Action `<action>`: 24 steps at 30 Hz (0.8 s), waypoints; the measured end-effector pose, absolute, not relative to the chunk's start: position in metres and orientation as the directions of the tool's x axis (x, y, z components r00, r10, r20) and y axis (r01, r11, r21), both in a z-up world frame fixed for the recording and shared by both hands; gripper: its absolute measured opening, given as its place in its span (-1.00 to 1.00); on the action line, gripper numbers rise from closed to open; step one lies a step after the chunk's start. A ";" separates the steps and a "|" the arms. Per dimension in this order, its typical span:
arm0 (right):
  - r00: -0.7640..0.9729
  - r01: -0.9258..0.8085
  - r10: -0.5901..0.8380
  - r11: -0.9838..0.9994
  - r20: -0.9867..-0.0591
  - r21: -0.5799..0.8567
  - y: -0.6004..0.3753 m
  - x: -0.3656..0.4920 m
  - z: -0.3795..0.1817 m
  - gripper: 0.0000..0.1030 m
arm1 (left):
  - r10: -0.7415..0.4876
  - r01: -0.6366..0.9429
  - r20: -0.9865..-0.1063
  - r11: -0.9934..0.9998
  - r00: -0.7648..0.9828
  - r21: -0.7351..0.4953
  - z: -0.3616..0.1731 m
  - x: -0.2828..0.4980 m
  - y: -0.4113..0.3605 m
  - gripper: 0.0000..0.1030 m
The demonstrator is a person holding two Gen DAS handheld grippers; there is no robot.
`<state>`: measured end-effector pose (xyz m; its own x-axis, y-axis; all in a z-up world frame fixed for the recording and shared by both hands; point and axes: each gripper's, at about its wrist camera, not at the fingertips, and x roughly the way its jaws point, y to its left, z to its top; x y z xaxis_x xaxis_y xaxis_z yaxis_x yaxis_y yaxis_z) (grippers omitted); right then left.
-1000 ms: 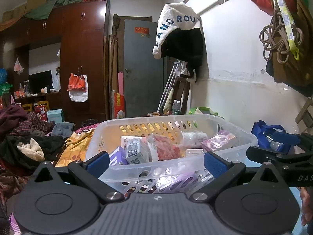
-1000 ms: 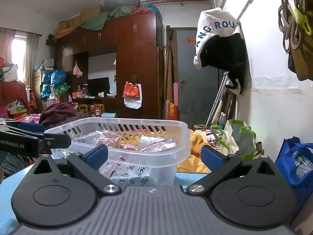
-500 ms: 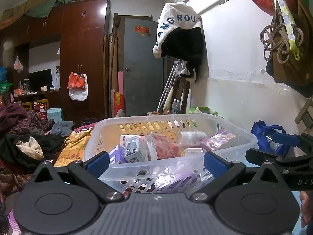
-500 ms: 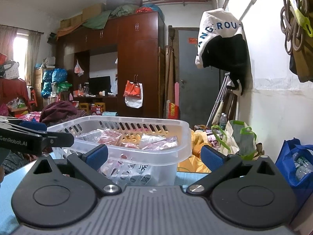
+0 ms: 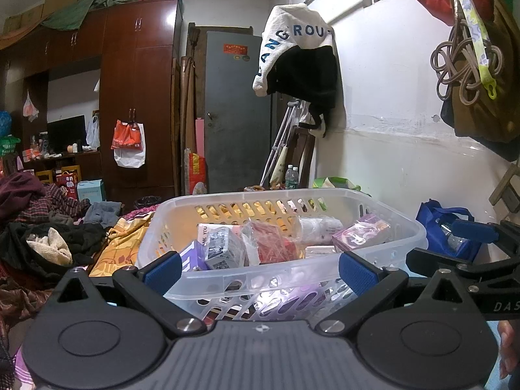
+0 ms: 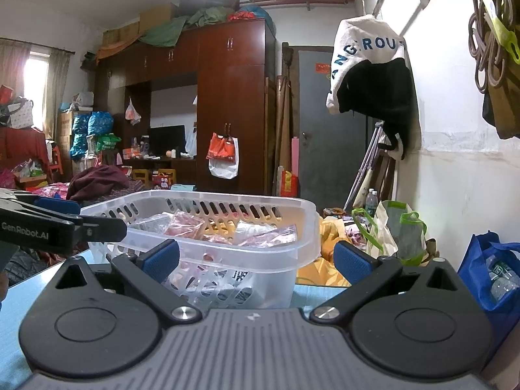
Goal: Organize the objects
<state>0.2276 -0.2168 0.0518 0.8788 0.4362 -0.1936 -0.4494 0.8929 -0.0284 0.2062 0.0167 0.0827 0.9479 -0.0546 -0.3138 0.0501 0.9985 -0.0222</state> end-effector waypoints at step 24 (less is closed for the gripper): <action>0.877 -0.453 0.439 0.891 -0.196 -0.030 -0.216 0.227 0.050 1.00 | -0.067 0.067 -0.300 0.998 0.952 -0.012 0.082 0.201 0.011 1.00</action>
